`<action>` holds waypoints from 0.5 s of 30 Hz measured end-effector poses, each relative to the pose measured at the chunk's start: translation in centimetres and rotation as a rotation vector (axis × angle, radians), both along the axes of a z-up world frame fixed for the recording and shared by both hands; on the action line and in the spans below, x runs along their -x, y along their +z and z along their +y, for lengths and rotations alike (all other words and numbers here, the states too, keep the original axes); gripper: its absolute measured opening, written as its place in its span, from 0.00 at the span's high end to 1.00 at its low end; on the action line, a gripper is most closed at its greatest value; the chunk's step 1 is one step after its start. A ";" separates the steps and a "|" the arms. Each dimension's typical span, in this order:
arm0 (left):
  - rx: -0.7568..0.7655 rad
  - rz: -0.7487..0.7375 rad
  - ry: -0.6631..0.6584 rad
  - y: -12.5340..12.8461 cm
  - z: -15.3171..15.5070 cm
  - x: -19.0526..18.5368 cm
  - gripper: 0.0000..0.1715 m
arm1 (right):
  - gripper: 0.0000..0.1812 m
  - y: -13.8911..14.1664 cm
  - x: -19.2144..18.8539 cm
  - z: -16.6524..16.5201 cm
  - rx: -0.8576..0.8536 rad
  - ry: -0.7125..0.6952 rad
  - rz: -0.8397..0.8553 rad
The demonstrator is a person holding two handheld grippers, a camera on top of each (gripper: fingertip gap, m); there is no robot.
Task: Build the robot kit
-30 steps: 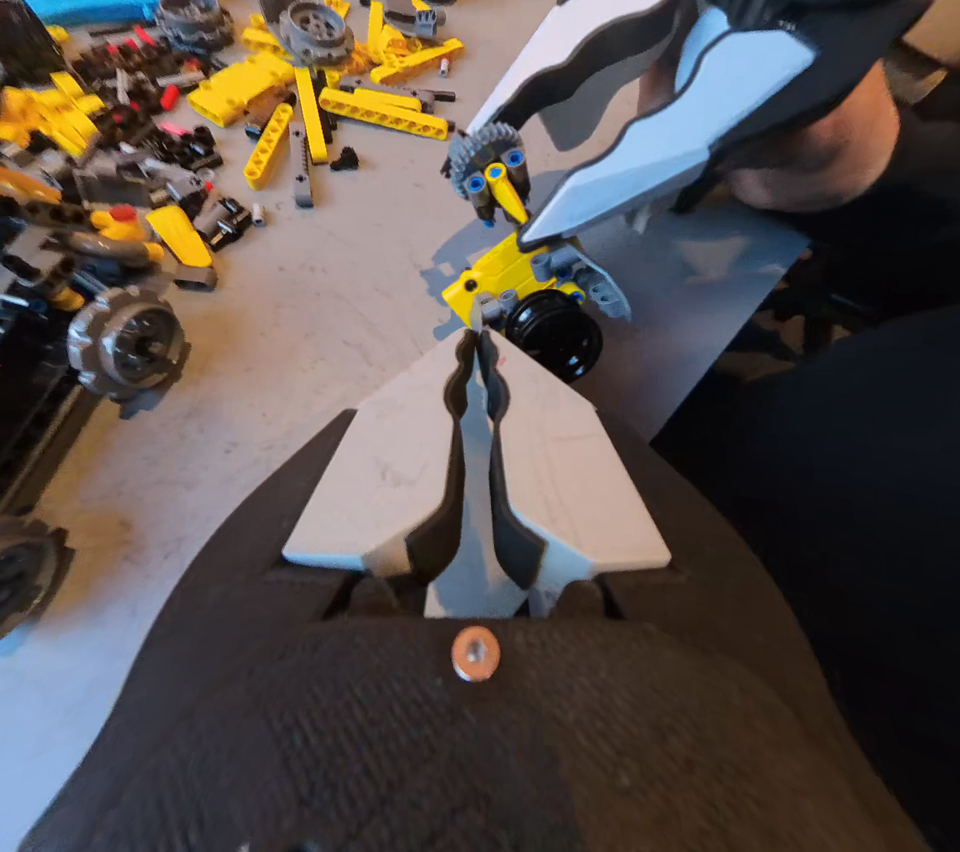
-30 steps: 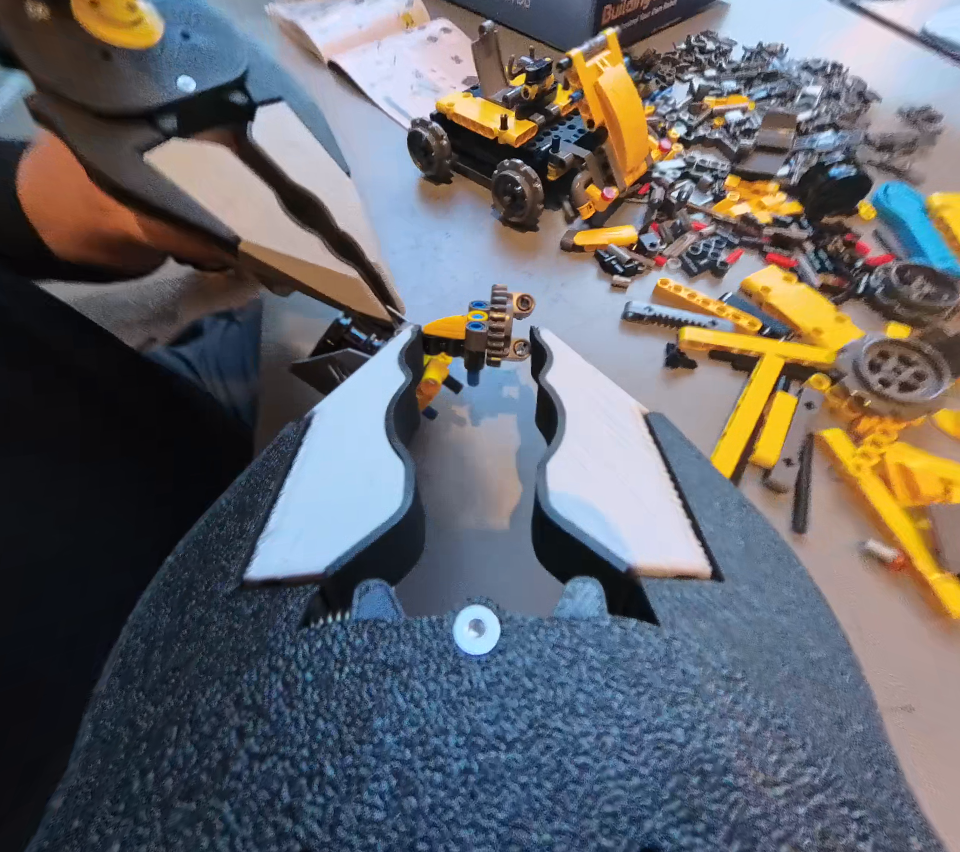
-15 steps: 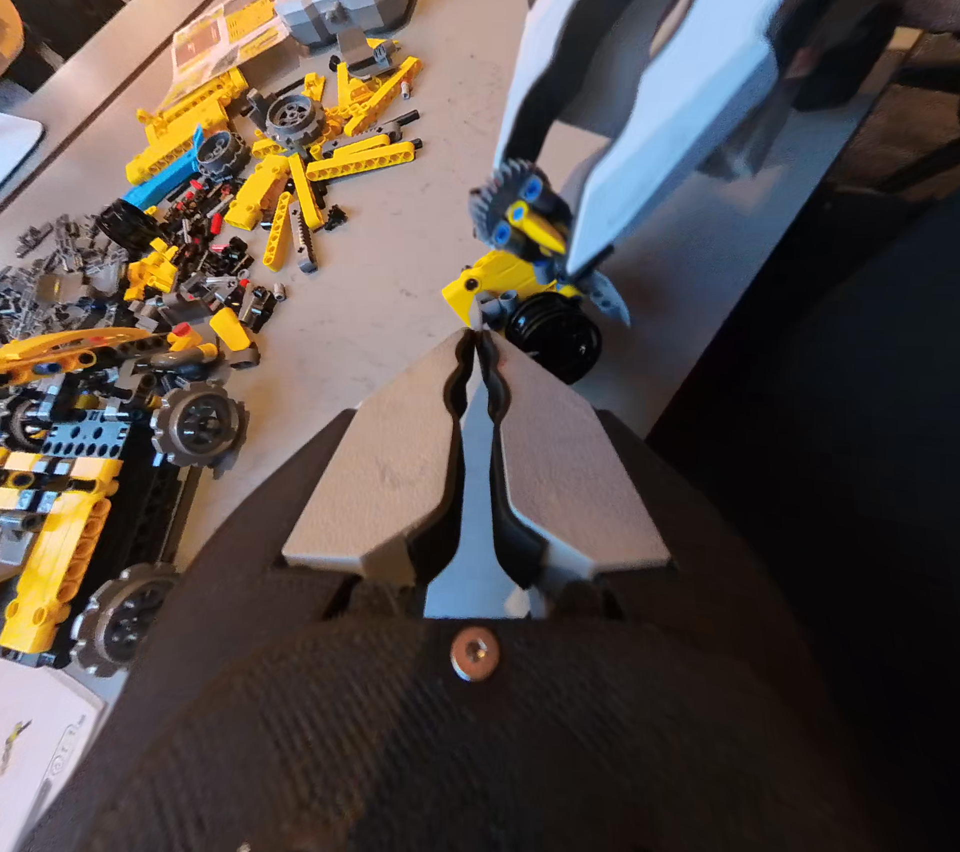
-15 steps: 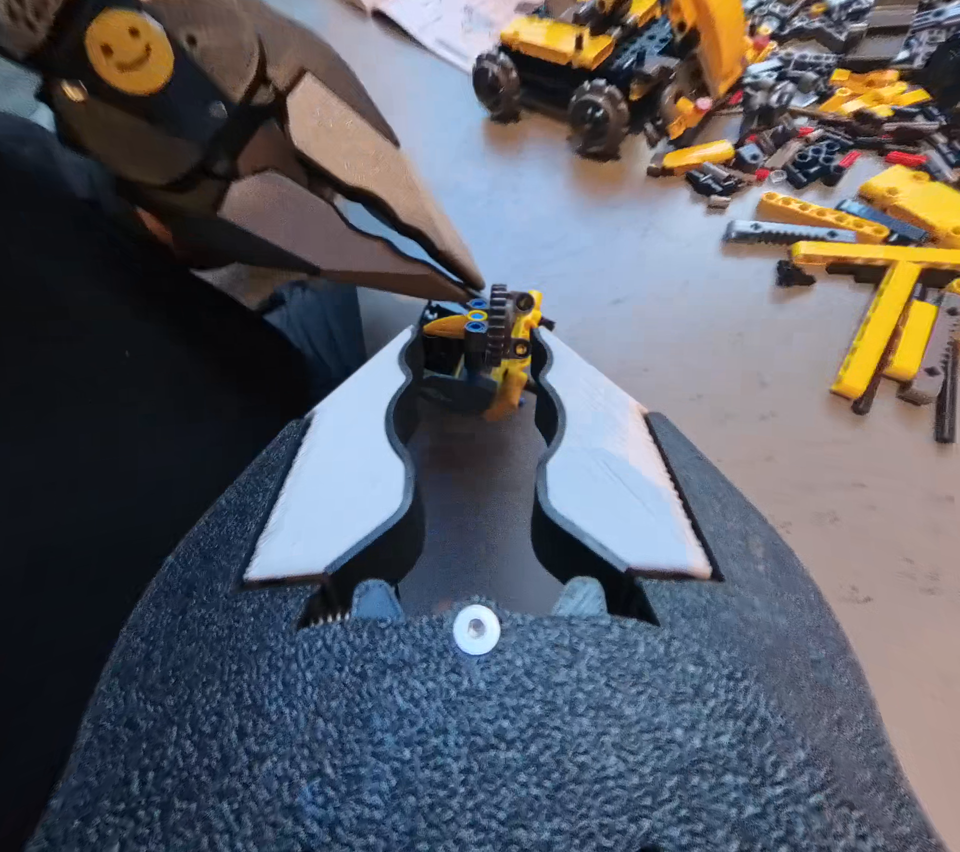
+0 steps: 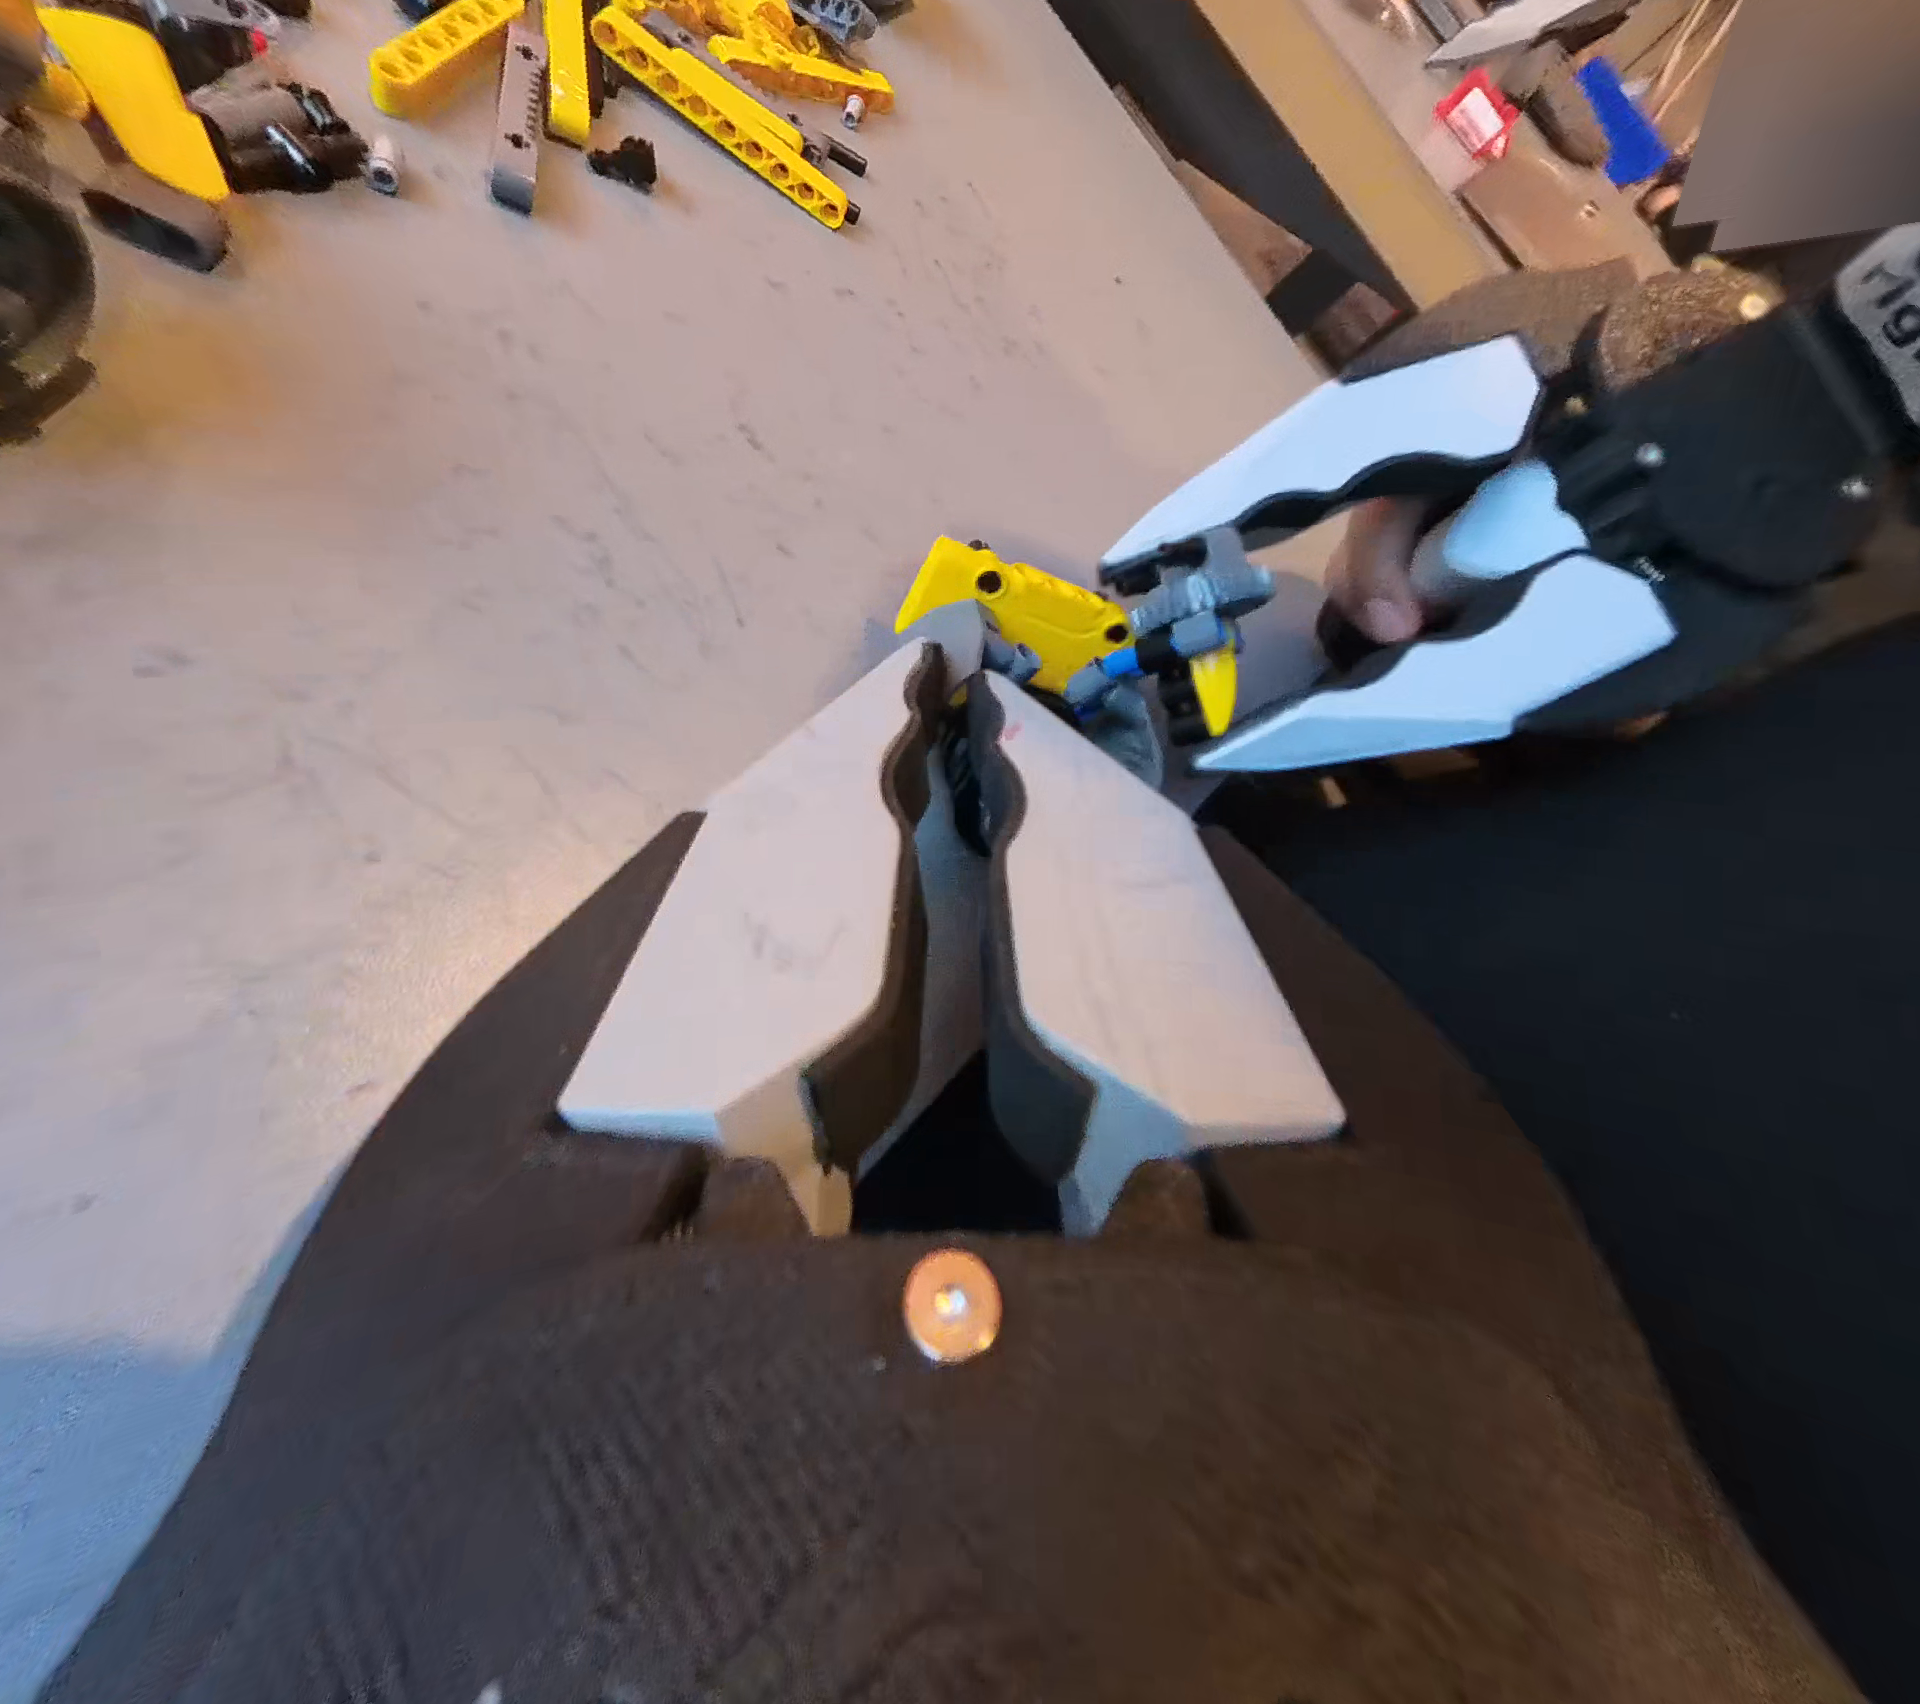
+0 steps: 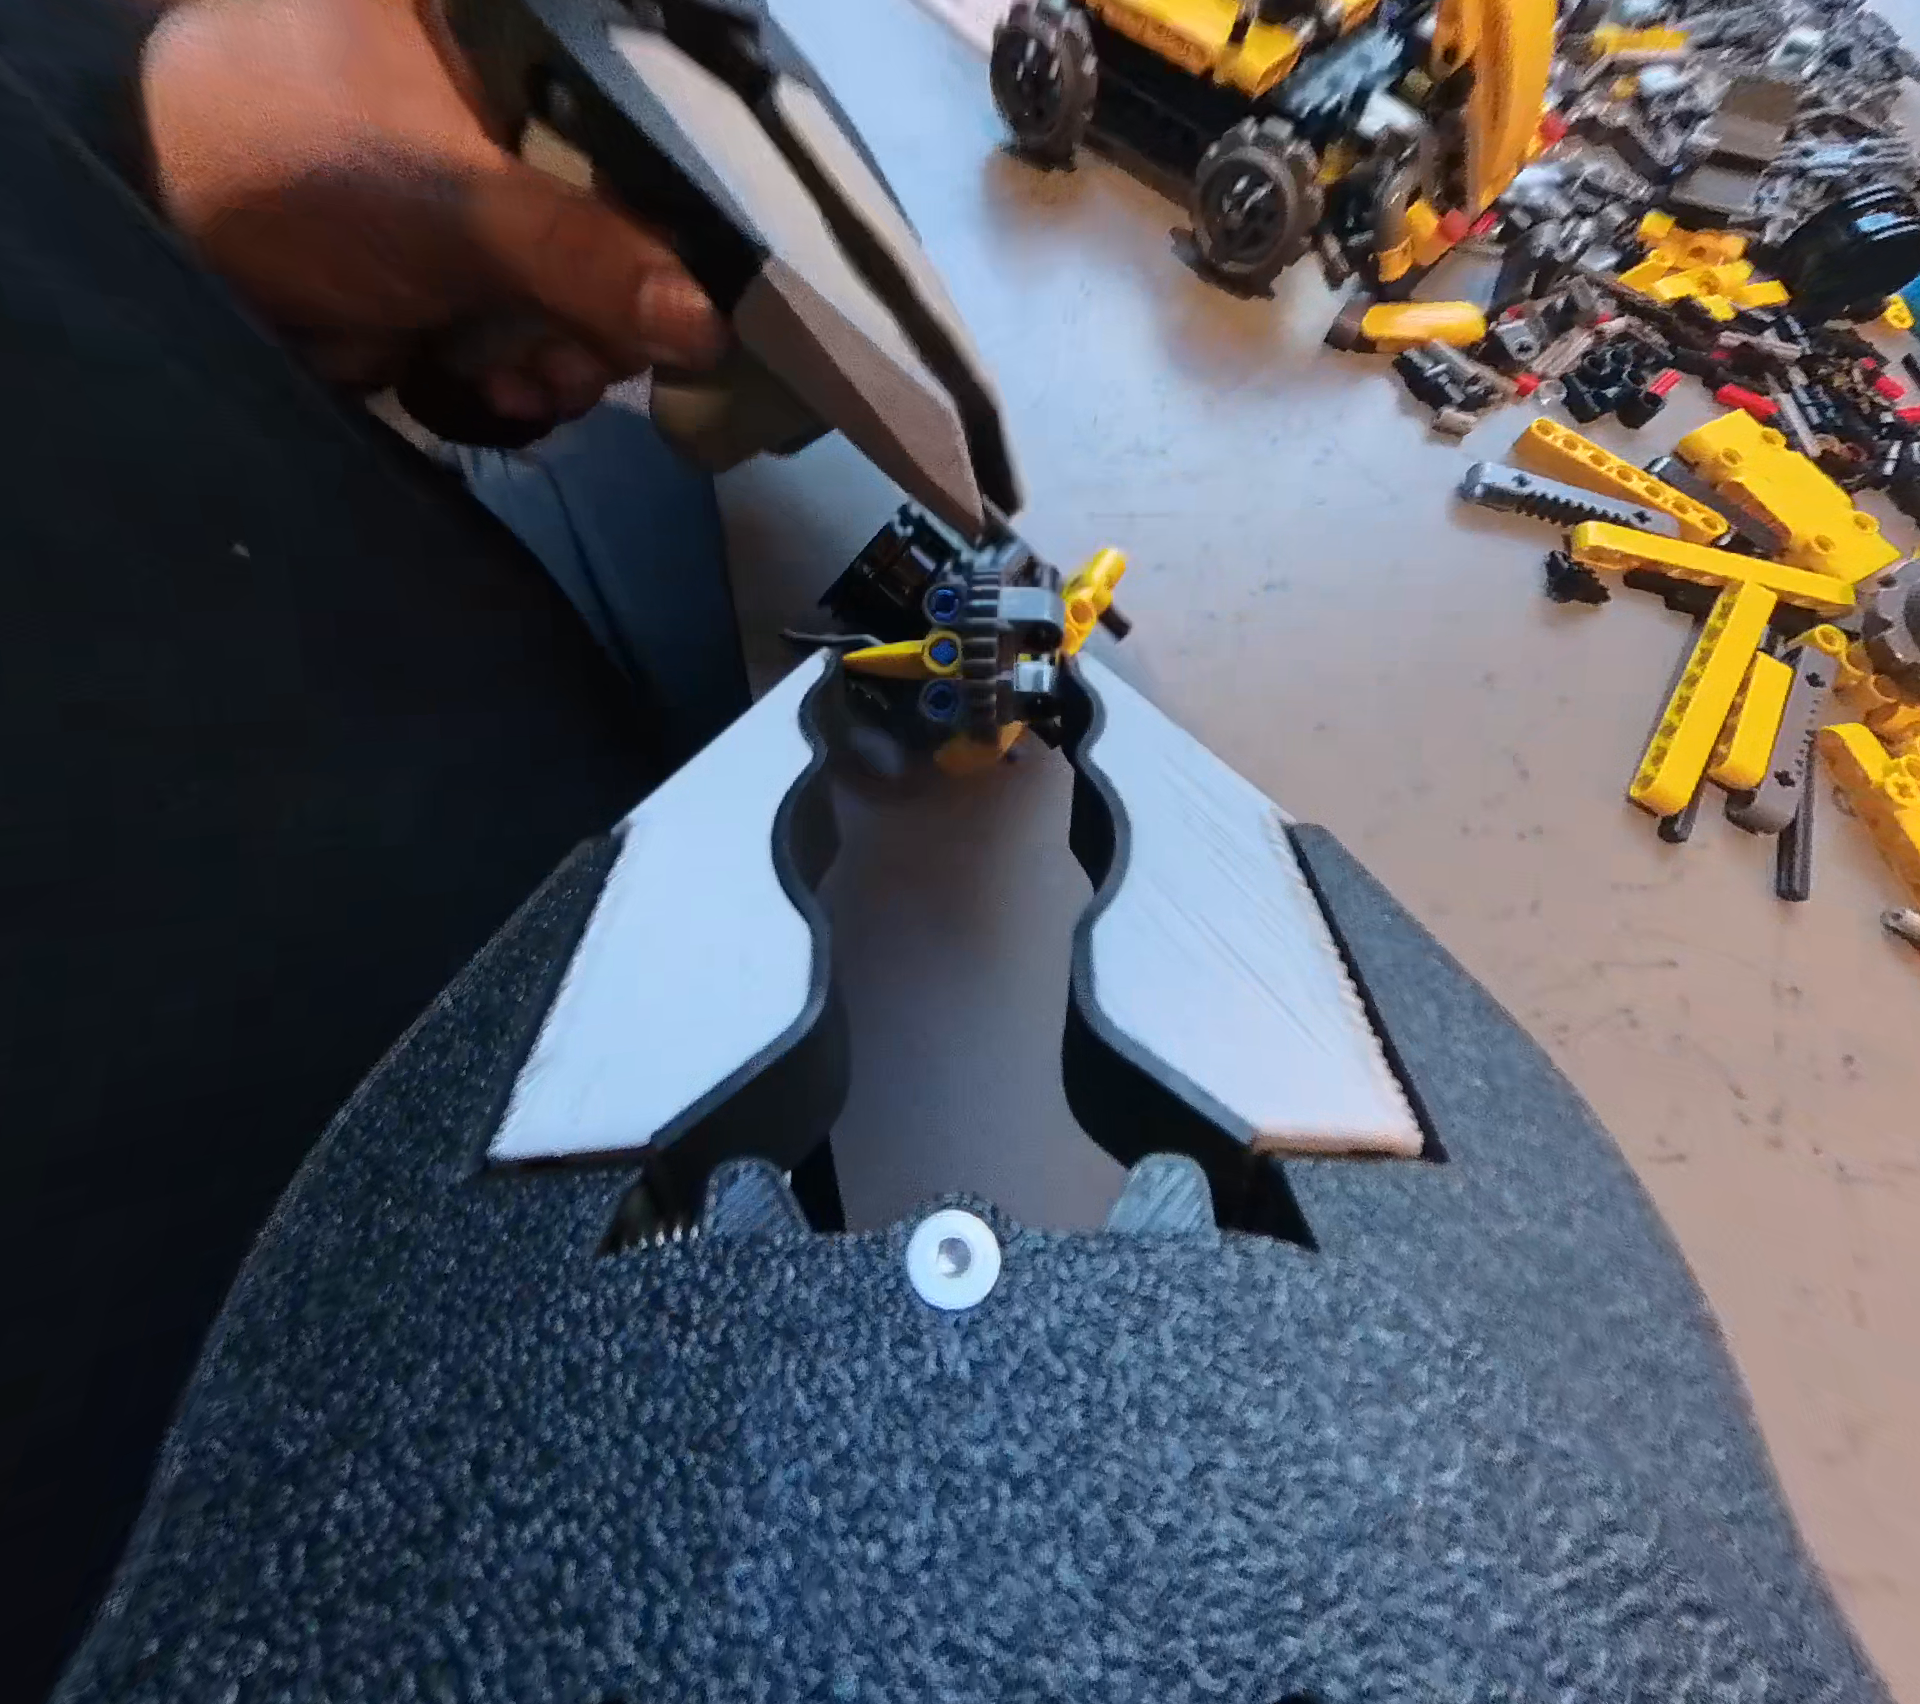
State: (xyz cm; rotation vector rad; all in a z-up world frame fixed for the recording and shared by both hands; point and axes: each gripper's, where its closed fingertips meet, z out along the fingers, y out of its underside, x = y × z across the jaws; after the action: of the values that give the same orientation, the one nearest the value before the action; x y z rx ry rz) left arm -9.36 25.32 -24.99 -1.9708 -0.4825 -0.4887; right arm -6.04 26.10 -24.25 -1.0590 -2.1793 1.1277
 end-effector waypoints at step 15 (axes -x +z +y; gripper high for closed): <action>0.083 0.328 -0.073 -0.2 0.2 0.7 1.00 | 0.77 -3.2 1.5 8.0 0.047 -0.163 -0.224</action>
State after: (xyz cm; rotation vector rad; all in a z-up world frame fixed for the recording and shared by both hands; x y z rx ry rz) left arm -10.06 25.48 -25.23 -2.1031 -0.2268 -0.1859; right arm -7.50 34.06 -27.47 -1.4167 -2.1935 1.0334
